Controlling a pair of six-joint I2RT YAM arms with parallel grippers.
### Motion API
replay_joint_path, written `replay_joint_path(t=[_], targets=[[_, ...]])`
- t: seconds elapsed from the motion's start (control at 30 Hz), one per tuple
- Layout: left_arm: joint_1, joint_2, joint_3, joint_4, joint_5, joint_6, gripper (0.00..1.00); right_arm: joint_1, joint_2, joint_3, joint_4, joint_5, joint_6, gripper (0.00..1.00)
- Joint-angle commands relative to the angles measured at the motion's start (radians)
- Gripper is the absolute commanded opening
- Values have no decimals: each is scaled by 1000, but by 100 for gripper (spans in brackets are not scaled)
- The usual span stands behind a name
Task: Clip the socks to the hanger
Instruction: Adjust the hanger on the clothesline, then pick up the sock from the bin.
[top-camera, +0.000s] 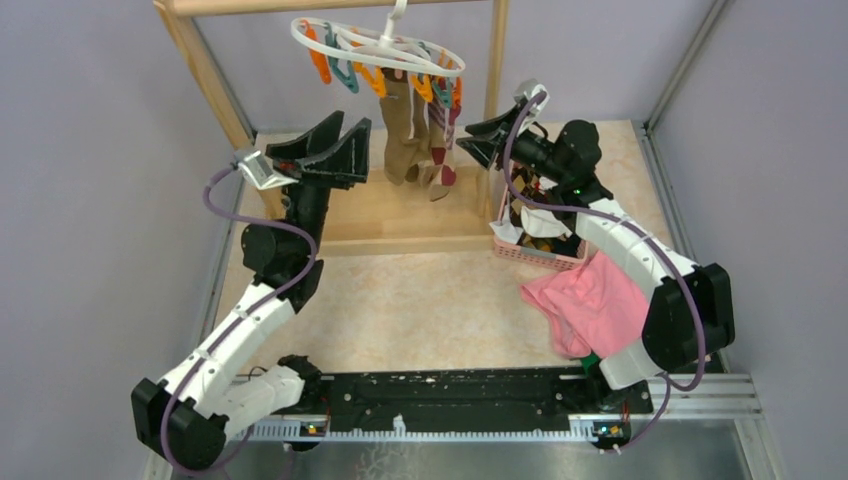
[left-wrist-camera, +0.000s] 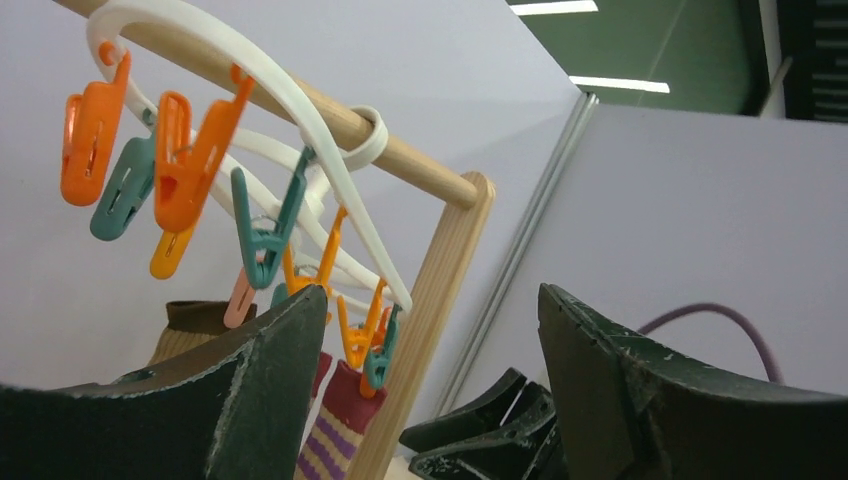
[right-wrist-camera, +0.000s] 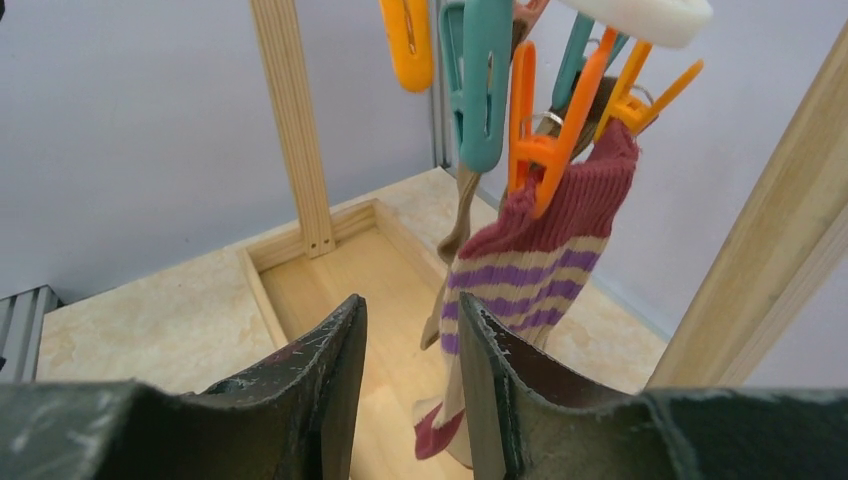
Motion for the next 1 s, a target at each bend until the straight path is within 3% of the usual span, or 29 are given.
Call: replay_joint_path(t=[0.0, 0.2, 0.43, 0.8, 0.97], targets=[[-3, -98, -99, 34, 193, 153, 86, -12, -89, -73, 68, 13, 24, 39], [-4, -209, -286, -45, 256, 257, 98, -12, -187, -218, 7, 154, -18, 39], [-2, -242, -511, -153, 217, 252, 98, -43, -276, -366, -132, 415, -21, 43], [1, -76, -540, -190, 264, 169, 98, -87, -278, -467, -346, 673, 165, 44], [7, -23, -531, -170, 286, 139, 98, -86, -203, -420, -447, 682, 197, 43]])
